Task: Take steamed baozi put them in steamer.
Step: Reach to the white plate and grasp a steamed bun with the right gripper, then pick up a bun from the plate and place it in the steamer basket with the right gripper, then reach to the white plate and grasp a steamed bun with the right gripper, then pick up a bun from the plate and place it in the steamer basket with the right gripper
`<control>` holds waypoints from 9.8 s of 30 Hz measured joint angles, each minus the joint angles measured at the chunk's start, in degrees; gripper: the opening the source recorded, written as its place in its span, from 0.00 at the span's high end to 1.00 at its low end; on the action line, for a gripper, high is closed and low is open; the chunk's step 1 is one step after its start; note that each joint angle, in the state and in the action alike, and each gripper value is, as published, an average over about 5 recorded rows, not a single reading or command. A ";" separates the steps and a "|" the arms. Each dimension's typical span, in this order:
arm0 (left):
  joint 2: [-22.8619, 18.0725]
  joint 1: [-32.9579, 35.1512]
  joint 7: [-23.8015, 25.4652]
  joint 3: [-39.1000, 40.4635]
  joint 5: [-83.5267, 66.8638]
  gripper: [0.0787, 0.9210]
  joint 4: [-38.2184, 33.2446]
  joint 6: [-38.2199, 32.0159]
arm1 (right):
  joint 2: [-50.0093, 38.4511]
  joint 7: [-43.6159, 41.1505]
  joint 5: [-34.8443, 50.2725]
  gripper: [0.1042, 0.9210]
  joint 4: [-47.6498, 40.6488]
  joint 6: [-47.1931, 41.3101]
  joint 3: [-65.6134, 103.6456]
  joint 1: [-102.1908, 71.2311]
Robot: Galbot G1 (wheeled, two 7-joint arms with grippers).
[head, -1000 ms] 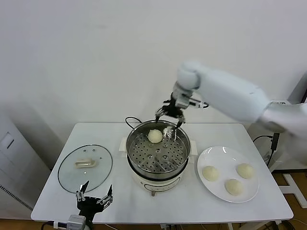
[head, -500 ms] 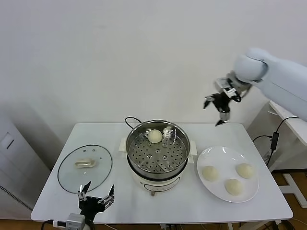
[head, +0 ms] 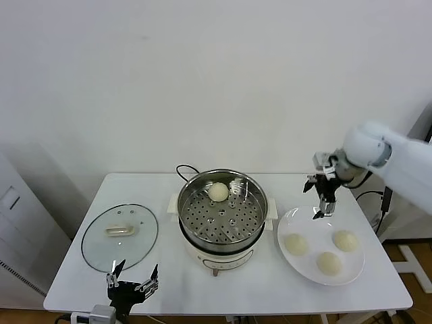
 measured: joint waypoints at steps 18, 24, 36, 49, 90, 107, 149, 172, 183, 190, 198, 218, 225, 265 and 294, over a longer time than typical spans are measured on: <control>0.00 0.80 -0.07 -0.17 0.14 0.12 0.42 0.00 | 4.14 1.10 -8.94 0.12 -5.13 4.32 12.88 -18.34; 0.00 0.74 -0.07 -0.29 0.17 0.12 0.81 0.03 | 6.33 1.22 -11.33 0.12 -7.63 6.39 14.58 -20.81; 0.00 0.32 0.25 -0.51 0.34 0.12 1.10 0.46 | 8.09 0.88 -14.08 0.12 -9.63 7.25 16.89 -24.29; 0.00 0.19 0.29 -0.51 0.37 0.12 1.44 0.50 | 9.86 1.95 -16.08 0.12 -11.58 7.69 18.17 -25.77; 0.00 -2.21 0.09 0.81 1.99 0.12 2.24 0.26 | 3.65 -0.21 -1.16 0.48 -7.17 3.52 -4.77 4.00; 0.00 -4.80 0.22 1.08 0.93 0.12 1.42 0.17 | 19.36 2.27 22.03 0.48 -7.95 -5.86 -28.44 31.39; 0.00 -4.91 -0.02 1.72 -0.29 0.12 1.11 0.07 | 50.99 9.42 22.62 0.27 -21.56 -15.78 -24.32 15.08; -0.01 -4.74 0.63 0.96 -1.40 0.12 2.41 1.11 | 23.40 0.17 22.45 0.12 -6.73 -5.98 -30.70 37.26; 0.00 -3.83 0.75 -0.21 -2.62 0.12 2.61 1.29 | 5.37 -4.75 13.10 0.12 -0.67 5.38 -33.02 39.20; 0.00 -3.34 0.83 -0.96 -2.93 0.12 2.91 1.24 | -1.57 -5.95 5.08 0.12 1.95 10.07 -25.53 27.07; 0.00 -2.51 0.81 -1.33 -2.87 0.12 3.18 1.12 | -4.40 -5.88 -2.74 0.12 2.92 12.05 -14.35 10.92; 0.00 -2.87 0.88 -1.21 -2.71 0.12 4.57 1.16 | -4.41 -3.50 -12.33 0.12 -1.03 11.00 4.13 -12.75; 0.00 -2.86 0.88 -1.23 -2.60 0.12 4.92 1.15 | -3.89 -2.93 -13.83 0.12 -2.60 10.43 8.33 -17.82; 0.00 -3.07 0.77 -0.76 -2.09 0.12 6.13 1.02 | -0.46 0.81 -18.08 0.14 -6.48 8.64 17.22 -29.59; 0.00 -4.20 0.30 0.19 -0.93 0.12 6.86 0.60 | -2.90 -0.28 -13.15 0.51 -4.39 7.16 12.55 -20.52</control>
